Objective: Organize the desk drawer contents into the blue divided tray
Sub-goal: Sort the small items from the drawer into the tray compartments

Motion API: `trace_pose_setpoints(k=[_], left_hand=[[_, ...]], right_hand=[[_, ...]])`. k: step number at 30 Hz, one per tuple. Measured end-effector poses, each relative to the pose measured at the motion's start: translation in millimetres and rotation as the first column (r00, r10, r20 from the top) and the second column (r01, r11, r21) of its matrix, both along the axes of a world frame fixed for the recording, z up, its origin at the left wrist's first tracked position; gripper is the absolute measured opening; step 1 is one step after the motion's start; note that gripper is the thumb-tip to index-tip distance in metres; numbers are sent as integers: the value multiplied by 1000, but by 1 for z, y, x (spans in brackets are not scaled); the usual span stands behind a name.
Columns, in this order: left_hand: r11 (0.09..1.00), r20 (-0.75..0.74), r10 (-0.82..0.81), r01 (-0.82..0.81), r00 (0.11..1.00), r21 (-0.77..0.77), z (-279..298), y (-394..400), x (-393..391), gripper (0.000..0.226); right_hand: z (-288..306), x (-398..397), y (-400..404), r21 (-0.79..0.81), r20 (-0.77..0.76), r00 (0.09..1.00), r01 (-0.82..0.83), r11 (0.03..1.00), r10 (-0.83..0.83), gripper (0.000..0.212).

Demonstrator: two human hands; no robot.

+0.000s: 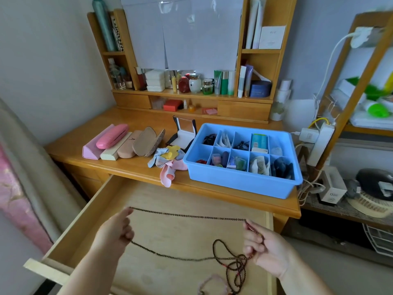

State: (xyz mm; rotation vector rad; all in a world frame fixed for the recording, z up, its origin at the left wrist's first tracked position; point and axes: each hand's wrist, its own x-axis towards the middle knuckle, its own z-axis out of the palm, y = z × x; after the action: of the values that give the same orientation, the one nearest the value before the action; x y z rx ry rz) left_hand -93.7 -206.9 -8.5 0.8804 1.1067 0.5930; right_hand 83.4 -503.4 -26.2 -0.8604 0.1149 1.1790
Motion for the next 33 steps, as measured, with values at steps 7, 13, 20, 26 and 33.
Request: trace_pose_setpoints(k=[7, 13, 20, 26, 33], left_hand=[[996, 105, 24, -15, 994, -85, -26, 16, -26, 20], [981, 180, 166, -142, 970, -134, -30, 25, -29, 27], [928, -55, -227, 233, 972, 291, -8, -7, -26, 19], [70, -624, -596, 807, 505, 587, 40, -95, 21, 6], [591, -359, -420, 551, 833, 589, 47, -82, 64, 24]], right_hand=[[6, 6, 3, -320, 348, 934, 42, 947, 76, 20], [22, 14, -2, -258, 319, 933, -84, 962, 167, 41], [19, 20, 14, 42, -152, 787, 610, 791, -598, 22], [41, -7, 50, -136, 473, 881, 45, 990, 25, 21], [49, -18, 47, 13, 216, 946, -249, 968, 241, 21]])
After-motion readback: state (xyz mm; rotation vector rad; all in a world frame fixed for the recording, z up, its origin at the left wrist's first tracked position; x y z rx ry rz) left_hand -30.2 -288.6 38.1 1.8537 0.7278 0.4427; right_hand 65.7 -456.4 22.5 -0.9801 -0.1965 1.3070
